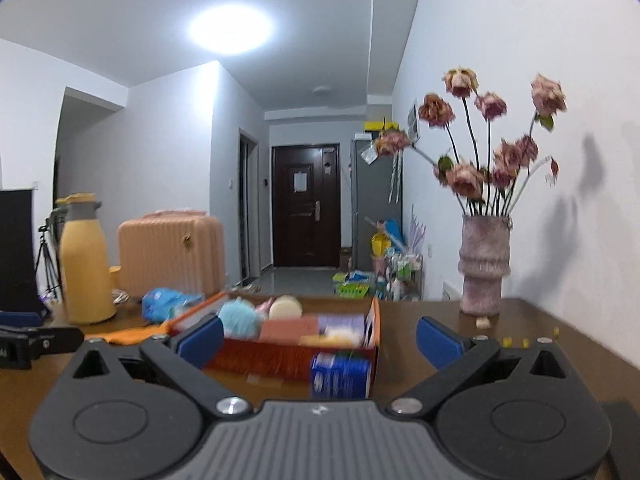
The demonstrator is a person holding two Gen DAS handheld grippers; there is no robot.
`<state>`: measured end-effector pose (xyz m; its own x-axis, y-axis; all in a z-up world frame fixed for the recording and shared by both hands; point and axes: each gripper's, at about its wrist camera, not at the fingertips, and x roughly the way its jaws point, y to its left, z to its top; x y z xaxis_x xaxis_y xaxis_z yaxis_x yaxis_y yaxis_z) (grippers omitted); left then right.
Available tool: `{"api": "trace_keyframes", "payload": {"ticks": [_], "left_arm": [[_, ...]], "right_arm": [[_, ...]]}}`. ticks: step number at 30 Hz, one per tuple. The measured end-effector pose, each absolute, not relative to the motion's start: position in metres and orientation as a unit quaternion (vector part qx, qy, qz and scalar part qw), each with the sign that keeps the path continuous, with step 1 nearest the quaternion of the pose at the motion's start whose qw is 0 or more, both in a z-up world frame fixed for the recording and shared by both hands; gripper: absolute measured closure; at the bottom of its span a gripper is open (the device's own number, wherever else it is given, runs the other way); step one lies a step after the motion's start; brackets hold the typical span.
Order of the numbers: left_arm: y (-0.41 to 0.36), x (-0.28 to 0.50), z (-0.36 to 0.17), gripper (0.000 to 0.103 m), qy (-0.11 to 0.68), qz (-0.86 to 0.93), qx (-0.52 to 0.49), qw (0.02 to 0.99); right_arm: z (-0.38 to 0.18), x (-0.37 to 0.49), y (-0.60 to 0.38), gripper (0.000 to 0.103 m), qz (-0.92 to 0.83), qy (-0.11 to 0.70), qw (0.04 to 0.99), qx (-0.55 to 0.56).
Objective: Organize soft objects
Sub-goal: 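Withdraw both grippers from the box toward the milk carton, then grasp the blue-white milk carton with the left gripper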
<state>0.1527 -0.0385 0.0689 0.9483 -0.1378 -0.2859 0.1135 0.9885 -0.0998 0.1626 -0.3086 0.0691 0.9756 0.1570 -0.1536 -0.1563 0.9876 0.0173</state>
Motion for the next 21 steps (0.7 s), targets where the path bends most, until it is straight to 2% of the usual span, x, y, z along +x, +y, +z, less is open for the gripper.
{"api": "trace_keyframes", "payload": {"ticks": [5,12,18,21], "left_arm": [[-0.052,0.146,0.047,0.0,0.195,-0.079,-0.029,0.977],[-0.079,0.185,0.044,0.0,0.208,-0.1,-0.029,0.973],[-0.11,0.268,0.038,0.001,0.223,-0.147,-0.03,0.963],[-0.121,0.319,0.036,0.013,0.23,-0.169,-0.061,0.957]], "right_arm": [[0.041,0.13,-0.314,0.0,0.101,0.114,0.988,0.031],[0.035,0.152,-0.328,0.002,0.089,0.126,0.986,0.056],[0.022,0.223,-0.356,0.016,0.079,0.178,0.973,0.121],[0.02,0.271,-0.367,0.026,0.08,0.189,0.967,0.152]]}}
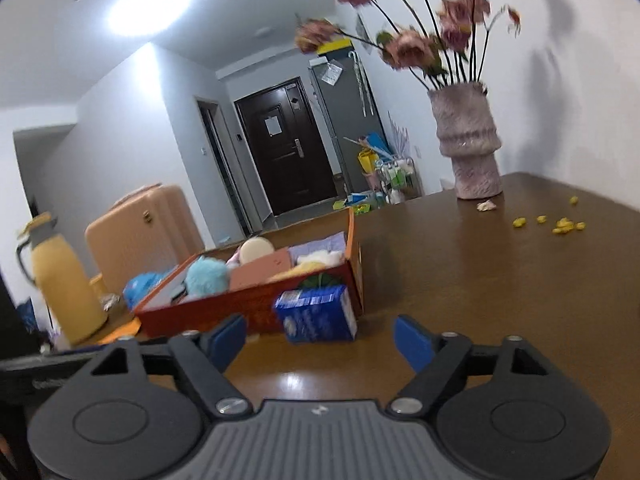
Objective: Organize soft objects
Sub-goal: 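Grasp the blue-white milk carton with the left gripper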
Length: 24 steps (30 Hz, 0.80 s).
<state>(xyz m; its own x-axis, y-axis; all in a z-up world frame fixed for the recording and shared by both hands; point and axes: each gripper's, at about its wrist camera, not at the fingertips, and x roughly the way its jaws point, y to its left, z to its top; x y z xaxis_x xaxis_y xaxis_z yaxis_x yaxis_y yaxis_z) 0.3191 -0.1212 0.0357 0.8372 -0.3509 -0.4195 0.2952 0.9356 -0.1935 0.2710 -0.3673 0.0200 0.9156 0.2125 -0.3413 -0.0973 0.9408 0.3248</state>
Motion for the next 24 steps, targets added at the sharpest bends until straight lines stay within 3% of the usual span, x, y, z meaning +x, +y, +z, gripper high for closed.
{"api": "trace_keyframes", "payload": {"ticks": [5,6,8,10,12,18,24], "left_arm": [[-0.136,0.401,0.028,0.025,0.287,-0.193,-0.132,0.929],[-0.14,0.412,0.025,0.032,0.295,-0.196,-0.136,0.925],[-0.146,0.431,0.015,0.047,0.314,-0.212,-0.146,0.914],[-0.147,0.442,0.003,0.075,0.34,-0.241,-0.162,0.894],[-0.143,0.442,-0.005,0.078,0.34,-0.27,-0.178,0.883],[-0.136,0.436,-0.004,0.079,0.346,-0.263,-0.196,0.879],[-0.108,0.355,-0.004,0.08,0.349,-0.269,-0.192,0.877]], "right_arm": [[0.014,0.352,-0.37,0.044,0.088,0.221,0.955,0.175],[0.01,0.365,-0.369,0.046,0.084,0.228,0.954,0.174],[0.0,0.385,-0.367,0.069,0.074,0.245,0.952,0.166],[-0.01,0.392,-0.37,0.079,0.091,0.258,0.943,0.188],[-0.01,0.393,-0.372,0.085,0.108,0.259,0.94,0.195],[-0.012,0.392,-0.372,0.085,0.116,0.258,0.938,0.201],[-0.013,0.323,-0.353,0.082,0.159,0.253,0.937,0.18]]}}
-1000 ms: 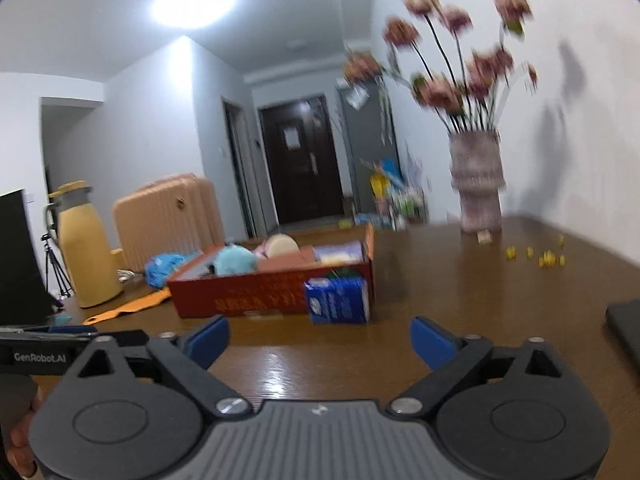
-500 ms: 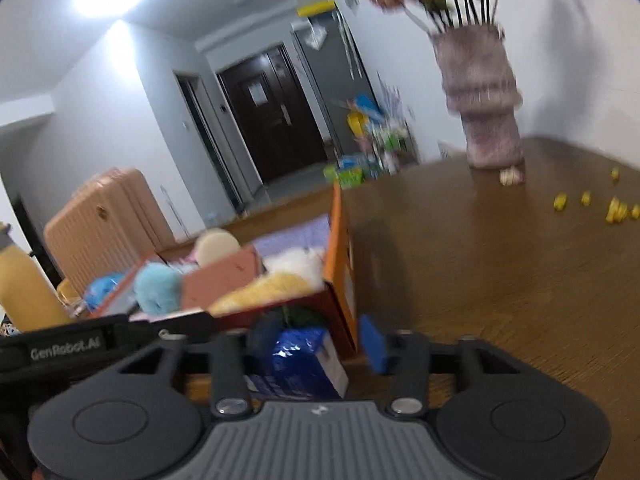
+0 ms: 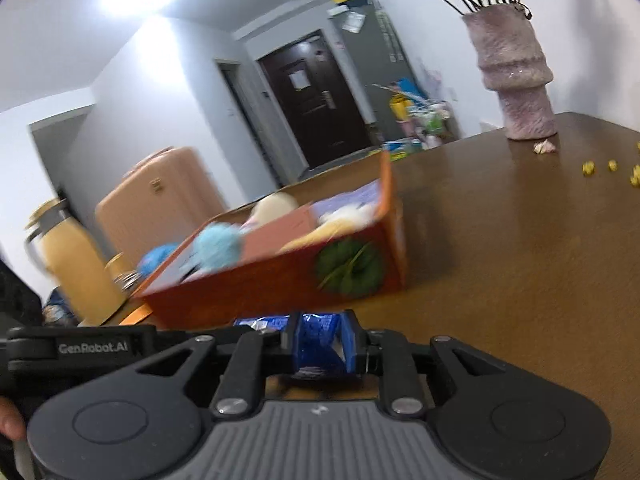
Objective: Organize soft objects
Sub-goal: 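Grasp the blue-white milk carton with the left gripper, then carry the milk carton into the box and open the left gripper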
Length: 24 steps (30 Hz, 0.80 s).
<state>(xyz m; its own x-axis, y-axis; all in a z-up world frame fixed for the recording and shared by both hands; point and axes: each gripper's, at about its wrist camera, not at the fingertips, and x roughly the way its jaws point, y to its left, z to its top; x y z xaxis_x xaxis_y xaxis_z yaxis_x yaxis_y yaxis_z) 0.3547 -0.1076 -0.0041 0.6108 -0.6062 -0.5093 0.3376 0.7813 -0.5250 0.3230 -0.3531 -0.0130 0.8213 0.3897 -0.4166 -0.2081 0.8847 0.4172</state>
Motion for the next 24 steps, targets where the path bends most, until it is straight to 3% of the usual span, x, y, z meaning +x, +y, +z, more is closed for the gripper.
{"api": "trace_keyframes", "payload": {"ticks": [4,5,7,12,21,24], "left_arm": [[-0.085,0.284,-0.011,0.078,0.36,-0.28,-0.187,0.87],[-0.081,0.263,-0.009,0.075,0.357,-0.284,-0.171,0.873],[-0.072,0.234,-0.008,0.059,0.361,-0.296,-0.165,0.869],[-0.046,0.195,-0.007,0.051,0.355,-0.296,-0.18,0.868],[-0.042,0.202,-0.011,0.053,0.358,-0.279,-0.194,0.869],[-0.044,0.206,-0.021,0.067,0.375,-0.274,-0.194,0.864]], "right_arm": [[-0.024,0.253,-0.334,0.077,0.174,0.258,0.93,0.195],[-0.025,0.239,-0.33,0.075,0.181,0.26,0.928,0.194],[-0.024,0.212,-0.324,0.07,0.205,0.266,0.921,0.195],[-0.012,0.167,-0.318,0.065,0.247,0.263,0.913,0.188],[-0.018,0.177,-0.304,0.064,0.201,0.29,0.921,0.165],[-0.028,0.178,-0.302,0.07,0.19,0.31,0.917,0.165]]}}
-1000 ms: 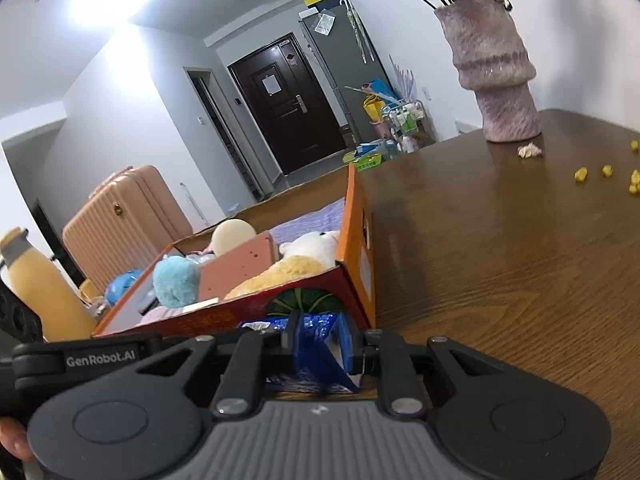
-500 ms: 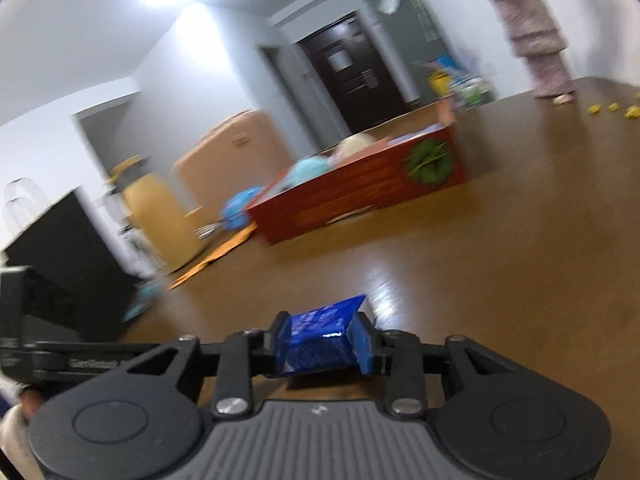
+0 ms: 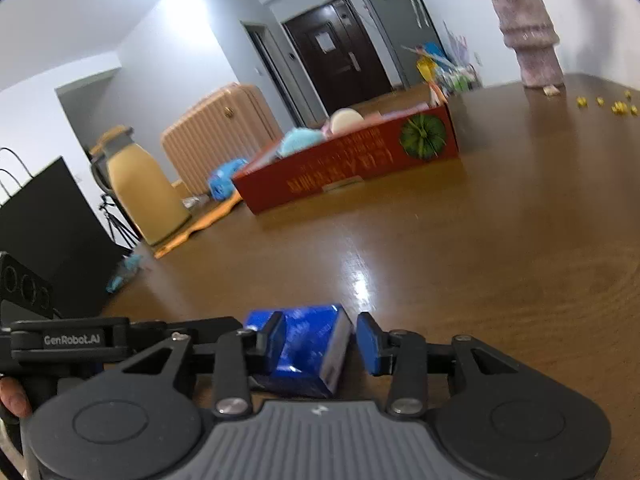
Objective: Organize soft objects
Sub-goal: 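Carry the milk carton into the box and open the left gripper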
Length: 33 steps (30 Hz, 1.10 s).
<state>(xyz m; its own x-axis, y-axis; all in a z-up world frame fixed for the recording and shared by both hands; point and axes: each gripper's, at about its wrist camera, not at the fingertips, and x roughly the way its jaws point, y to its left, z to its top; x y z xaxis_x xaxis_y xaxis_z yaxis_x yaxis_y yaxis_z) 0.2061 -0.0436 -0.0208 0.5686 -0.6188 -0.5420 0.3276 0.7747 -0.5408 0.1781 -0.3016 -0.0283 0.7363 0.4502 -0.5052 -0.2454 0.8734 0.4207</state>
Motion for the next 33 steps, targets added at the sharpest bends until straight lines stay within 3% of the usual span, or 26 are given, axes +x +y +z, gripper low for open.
{"api": "trace_keyframes", "payload": {"ticks": [1,5,11,17,22,26,30,33], "left_arm": [[-0.044,0.208,-0.024,0.075,0.38,-0.275,-0.195,0.861],[-0.046,0.216,-0.023,0.078,0.376,-0.282,-0.197,0.86],[-0.047,0.261,0.018,0.078,0.31,-0.298,-0.191,0.883],[-0.063,0.381,0.077,0.078,0.248,-0.296,-0.166,0.907],[-0.087,0.51,0.094,0.078,0.285,-0.275,-0.17,0.902],[-0.109,0.59,0.077,0.078,0.328,-0.271,-0.162,0.89],[-0.13,0.637,0.041,0.079,0.388,-0.26,-0.17,0.868],[-0.146,0.65,0.02,0.082,0.434,-0.237,-0.142,0.858]], "right_arm": [[-0.031,0.179,-0.302,0.076,0.19,0.313,0.915,0.167],[-0.031,0.184,-0.302,0.084,0.193,0.309,0.914,0.176],[0.009,0.228,-0.306,0.084,0.197,0.257,0.93,0.172],[0.073,0.334,-0.3,0.084,0.188,0.182,0.959,0.105],[0.087,0.462,-0.31,0.084,0.156,0.2,0.96,0.118],[0.079,0.539,-0.318,0.084,0.114,0.232,0.96,0.111],[0.057,0.595,-0.32,0.084,0.072,0.29,0.951,0.074],[0.041,0.616,-0.314,0.09,0.05,0.326,0.943,0.038]]}}
